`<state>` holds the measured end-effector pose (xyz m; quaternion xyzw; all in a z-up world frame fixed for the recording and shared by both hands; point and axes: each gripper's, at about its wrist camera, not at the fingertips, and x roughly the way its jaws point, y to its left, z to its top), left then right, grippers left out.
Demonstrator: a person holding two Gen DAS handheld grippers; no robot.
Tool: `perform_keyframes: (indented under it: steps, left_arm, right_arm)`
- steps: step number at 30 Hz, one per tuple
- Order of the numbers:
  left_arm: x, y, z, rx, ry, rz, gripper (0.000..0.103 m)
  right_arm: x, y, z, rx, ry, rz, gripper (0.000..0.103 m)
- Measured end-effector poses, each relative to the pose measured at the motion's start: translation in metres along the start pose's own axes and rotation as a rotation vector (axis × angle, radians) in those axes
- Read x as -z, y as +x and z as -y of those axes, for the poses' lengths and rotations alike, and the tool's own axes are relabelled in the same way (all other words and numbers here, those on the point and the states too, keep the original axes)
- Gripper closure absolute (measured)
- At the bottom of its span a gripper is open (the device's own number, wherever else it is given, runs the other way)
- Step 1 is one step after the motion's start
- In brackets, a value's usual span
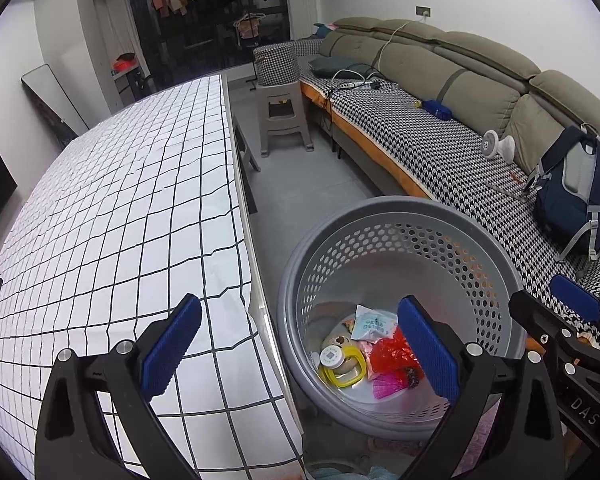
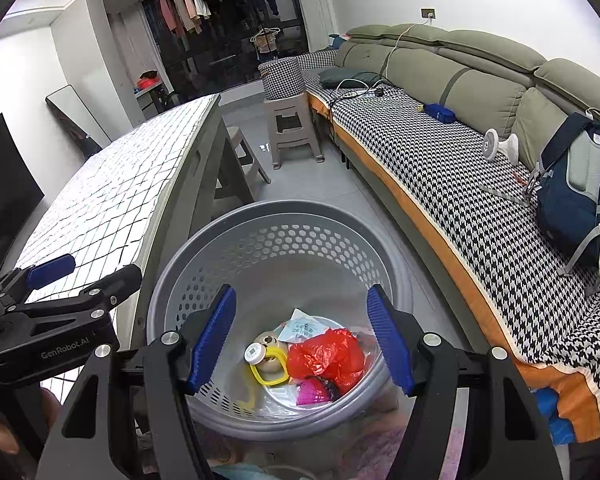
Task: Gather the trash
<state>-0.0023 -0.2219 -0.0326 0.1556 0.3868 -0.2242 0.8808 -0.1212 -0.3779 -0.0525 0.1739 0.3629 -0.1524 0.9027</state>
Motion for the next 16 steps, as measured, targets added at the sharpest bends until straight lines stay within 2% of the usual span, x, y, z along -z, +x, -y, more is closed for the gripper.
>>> perform_keyframes:
  steps: [16]
  left_arm:
    - [-0.0008,-0.0016,-0.0025,0.004,-0.002,0.0,0.006]
  right_arm:
    - [0.0009,0.0001,-0.0006,-0.001,-0.002,0.001,0.038]
